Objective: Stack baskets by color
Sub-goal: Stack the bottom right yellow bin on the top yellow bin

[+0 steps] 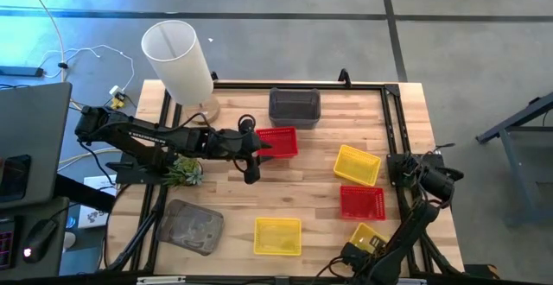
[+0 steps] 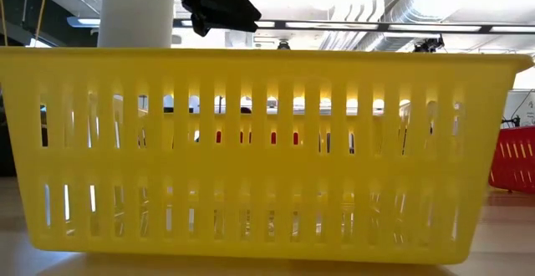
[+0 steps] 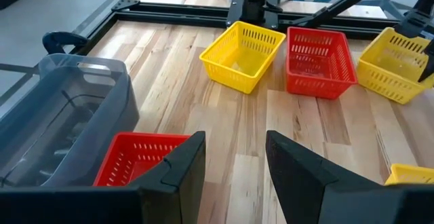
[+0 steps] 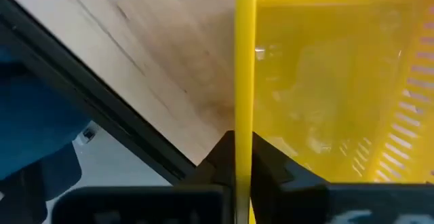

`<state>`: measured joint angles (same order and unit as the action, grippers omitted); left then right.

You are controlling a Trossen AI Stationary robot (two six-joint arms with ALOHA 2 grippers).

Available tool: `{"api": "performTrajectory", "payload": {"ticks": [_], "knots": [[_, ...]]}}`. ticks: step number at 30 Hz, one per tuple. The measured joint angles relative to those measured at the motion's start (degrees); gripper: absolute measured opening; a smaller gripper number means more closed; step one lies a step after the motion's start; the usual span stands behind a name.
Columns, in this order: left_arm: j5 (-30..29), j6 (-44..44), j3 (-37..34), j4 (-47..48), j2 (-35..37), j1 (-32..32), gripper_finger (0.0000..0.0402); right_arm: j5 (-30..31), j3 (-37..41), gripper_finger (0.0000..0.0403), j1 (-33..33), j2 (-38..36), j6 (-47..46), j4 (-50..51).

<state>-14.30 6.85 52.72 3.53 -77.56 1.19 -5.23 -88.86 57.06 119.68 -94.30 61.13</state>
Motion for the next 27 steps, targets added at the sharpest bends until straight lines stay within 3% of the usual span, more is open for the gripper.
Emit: {"api": "performTrajectory", "payload": {"ticks": [10, 17, 27], "knots": [[0.1, -2.6, 0.0, 0.2, 0.0, 0.0, 0.0141, -1.8, -0.4, 0.0001, -0.2, -0.1, -3.8, -2.1], [0.2, -5.1, 0.0, 0.6, 0.0, 0.0, 0.0141, 6.1, -6.6, 0.0000, -0.4, -0.1, -6.2, 4.1], [0.2, -7.5, 0.0, 1.2, 0.0, 0.0, 0.0141, 15.5, -19.4, 0.0000, -2.8, -0.2, -2.1, 23.1]]}}
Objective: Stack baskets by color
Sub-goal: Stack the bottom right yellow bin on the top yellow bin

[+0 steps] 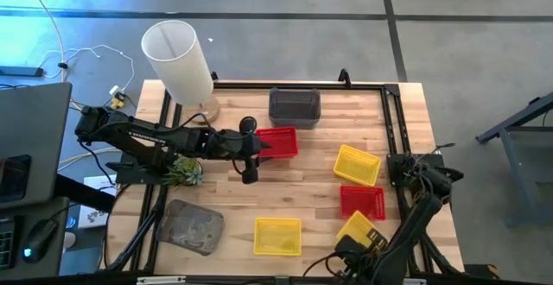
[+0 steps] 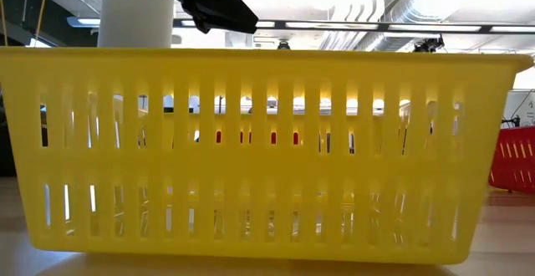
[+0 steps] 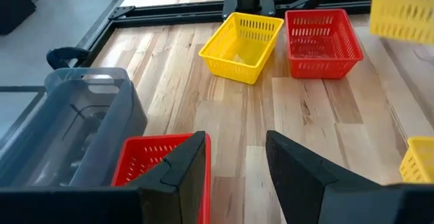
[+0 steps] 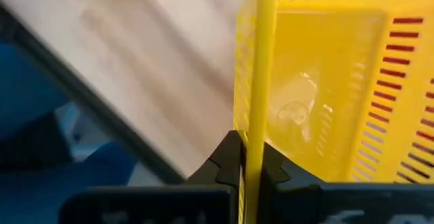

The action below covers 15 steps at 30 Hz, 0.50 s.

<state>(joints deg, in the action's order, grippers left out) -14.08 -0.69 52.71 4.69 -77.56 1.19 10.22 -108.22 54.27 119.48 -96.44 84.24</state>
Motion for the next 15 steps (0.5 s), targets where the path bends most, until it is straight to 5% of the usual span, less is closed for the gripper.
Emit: {"api": "performTrajectory", "payload": {"ticks": [15], "knots": [[0.0, -4.9, 0.0, 2.5, 0.0, 0.0, 0.0141, 11.2, -3.1, 0.0000, -13.6, -0.8, 32.2, 5.8]]}}
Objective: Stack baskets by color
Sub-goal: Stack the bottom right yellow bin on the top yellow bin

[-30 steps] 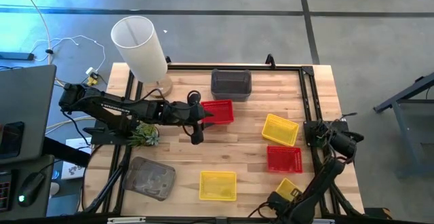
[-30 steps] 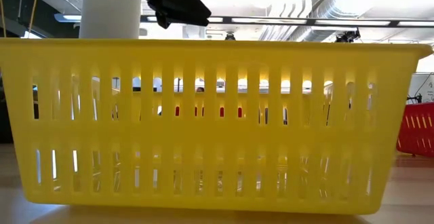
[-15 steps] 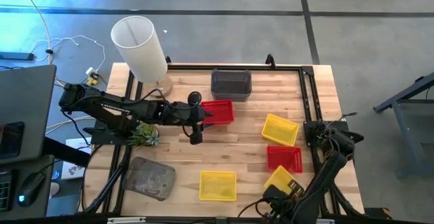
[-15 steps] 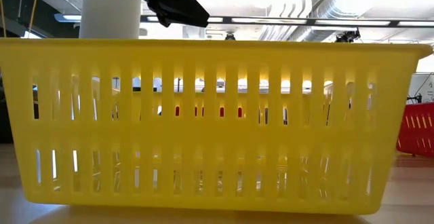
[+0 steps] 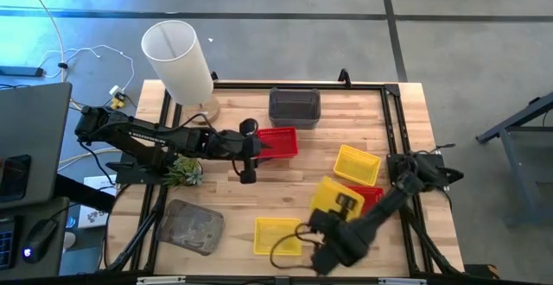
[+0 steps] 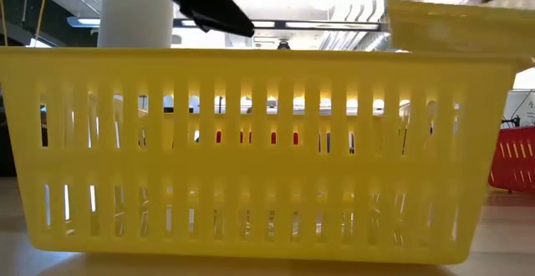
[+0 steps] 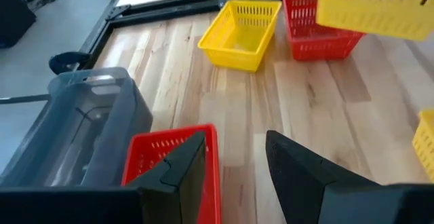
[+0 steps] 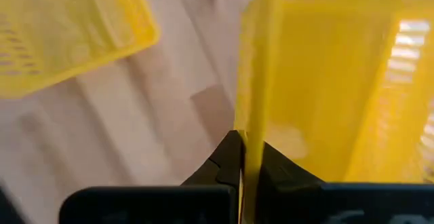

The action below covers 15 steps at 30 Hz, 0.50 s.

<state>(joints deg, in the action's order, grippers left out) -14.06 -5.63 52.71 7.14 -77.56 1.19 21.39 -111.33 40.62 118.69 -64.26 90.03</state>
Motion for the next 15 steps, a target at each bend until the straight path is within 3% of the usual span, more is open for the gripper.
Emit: {"api": "performTrajectory", "payload": {"ticks": [9, 15], "knots": [[0.0, -0.1, 0.0, 5.6, 0.0, 0.0, 0.0141, 5.5, 0.0, 0.0000, -6.9, -0.2, 18.1, 0.0], [0.7, 0.9, 0.0, 7.7, 0.0, 0.0, 0.0140, 8.6, 4.8, 0.0000, -8.9, -4.0, 20.7, -0.2]]}}
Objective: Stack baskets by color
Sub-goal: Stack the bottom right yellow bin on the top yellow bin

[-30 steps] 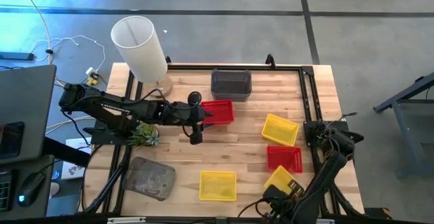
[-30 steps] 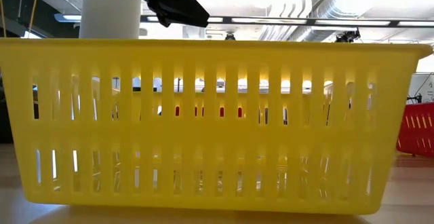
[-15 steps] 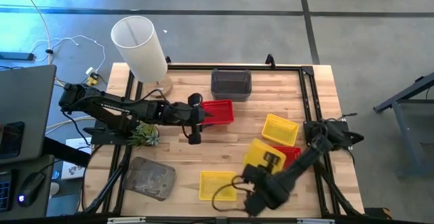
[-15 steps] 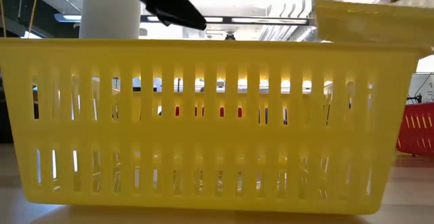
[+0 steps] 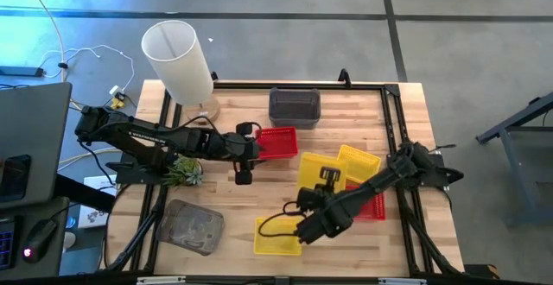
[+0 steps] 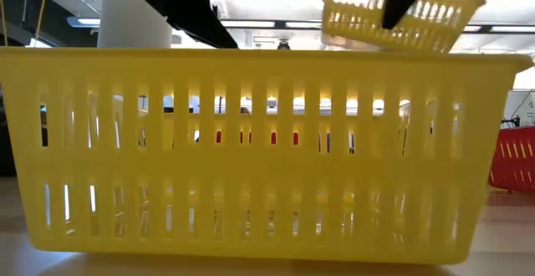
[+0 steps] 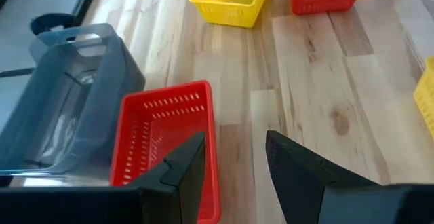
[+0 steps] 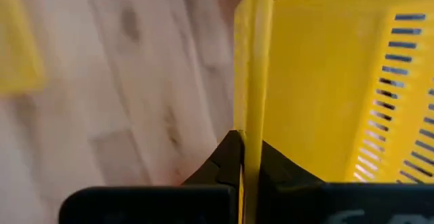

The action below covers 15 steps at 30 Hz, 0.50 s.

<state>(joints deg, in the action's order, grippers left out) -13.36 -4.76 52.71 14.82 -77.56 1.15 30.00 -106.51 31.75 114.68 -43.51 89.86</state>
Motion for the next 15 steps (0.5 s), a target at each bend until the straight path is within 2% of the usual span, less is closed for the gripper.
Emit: {"api": "performTrajectory", "payload": {"ticks": [8, 15], "knots": [[1.9, 0.0, 0.0, 0.0, 0.0, 0.0, 0.0140, -1.0, 19.7, 0.0000, -2.0, -12.9, -5.7, 0.2], [1.9, 0.1, 0.0, 0.0, 0.0, 0.0, 0.0140, -7.6, 32.2, 0.0000, -6.7, -23.8, -3.3, -0.8]]}}
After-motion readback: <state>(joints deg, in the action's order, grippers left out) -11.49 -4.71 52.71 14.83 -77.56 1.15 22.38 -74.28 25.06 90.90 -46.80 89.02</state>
